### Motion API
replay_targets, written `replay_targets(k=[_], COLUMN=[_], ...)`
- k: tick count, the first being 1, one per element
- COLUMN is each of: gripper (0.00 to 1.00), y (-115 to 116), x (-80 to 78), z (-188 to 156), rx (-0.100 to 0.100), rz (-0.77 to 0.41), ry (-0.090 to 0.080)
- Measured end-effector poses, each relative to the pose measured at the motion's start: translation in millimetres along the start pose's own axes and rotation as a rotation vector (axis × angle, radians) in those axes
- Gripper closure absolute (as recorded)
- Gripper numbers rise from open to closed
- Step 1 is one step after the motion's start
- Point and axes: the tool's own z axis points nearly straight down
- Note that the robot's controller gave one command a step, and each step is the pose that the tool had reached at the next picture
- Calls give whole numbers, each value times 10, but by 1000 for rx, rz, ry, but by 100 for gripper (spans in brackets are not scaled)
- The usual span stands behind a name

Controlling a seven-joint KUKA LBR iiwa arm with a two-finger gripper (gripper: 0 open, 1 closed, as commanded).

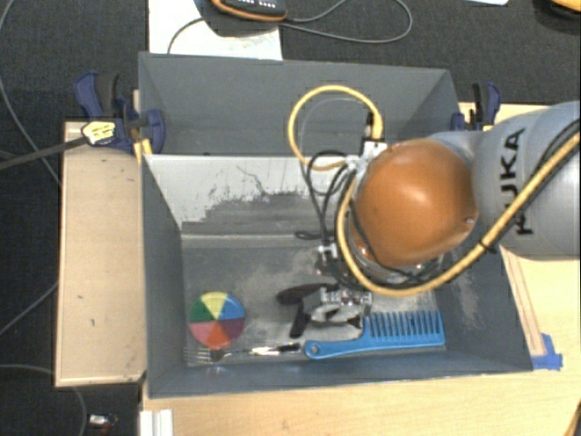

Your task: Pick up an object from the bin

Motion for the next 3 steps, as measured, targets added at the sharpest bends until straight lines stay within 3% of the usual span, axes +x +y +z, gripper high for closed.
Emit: replay_targets(k=[1, 2, 3], gripper=[100, 100, 100], y=[-25, 0, -36], x=[-137, -52, -101], z=[78, -636, -297], rx=[10, -2, 9], rz=[-214, -181, -415], ry=[-3, -2, -2])
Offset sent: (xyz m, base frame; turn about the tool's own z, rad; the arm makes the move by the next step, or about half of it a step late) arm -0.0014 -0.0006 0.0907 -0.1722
